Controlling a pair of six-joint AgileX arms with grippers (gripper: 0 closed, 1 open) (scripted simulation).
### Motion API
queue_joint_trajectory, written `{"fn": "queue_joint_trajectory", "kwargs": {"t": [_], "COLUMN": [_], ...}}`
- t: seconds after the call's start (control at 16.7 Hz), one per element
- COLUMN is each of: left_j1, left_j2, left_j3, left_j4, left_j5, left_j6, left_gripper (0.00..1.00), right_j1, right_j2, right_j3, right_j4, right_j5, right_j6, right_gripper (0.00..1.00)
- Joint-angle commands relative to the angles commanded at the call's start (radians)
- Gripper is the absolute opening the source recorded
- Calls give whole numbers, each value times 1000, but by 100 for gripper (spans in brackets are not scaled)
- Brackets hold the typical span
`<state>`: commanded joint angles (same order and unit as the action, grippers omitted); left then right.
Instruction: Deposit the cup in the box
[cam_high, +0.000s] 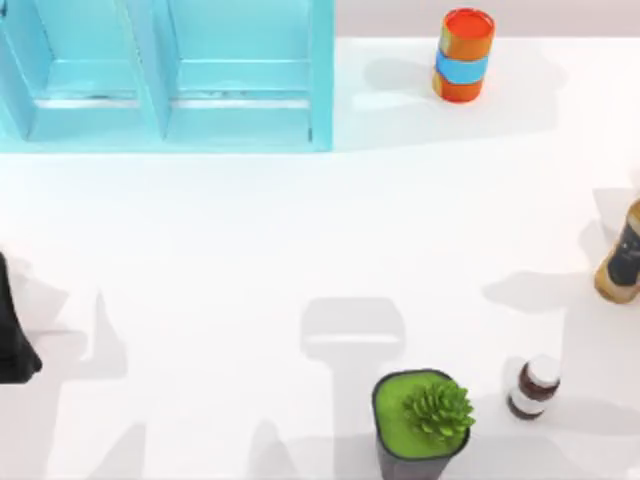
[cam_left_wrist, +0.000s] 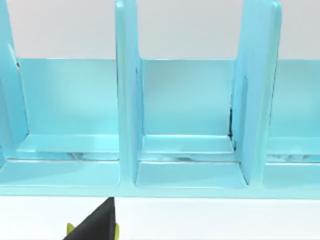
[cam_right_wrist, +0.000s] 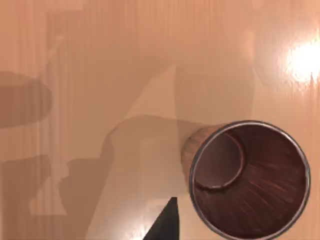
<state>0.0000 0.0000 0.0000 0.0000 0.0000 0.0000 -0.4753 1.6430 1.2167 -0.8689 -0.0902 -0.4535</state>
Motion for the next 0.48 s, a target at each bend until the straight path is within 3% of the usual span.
{"fn": "queue_joint_trajectory", "kwargs": {"t": [0.12,0.48], "left_j1": [0,0], "left_j2": [0,0], "left_j3": [0,0], "left_j4": [0,0], "left_j5": [0,0], "left_j6": [0,0], "left_gripper": [100,100], "right_j1": [0,0], "right_j2": [0,0], "right_j3": [0,0], "right_j4": [0,0], "right_j5": [0,0], "right_j6": [0,0], "right_gripper": [98,100]}}
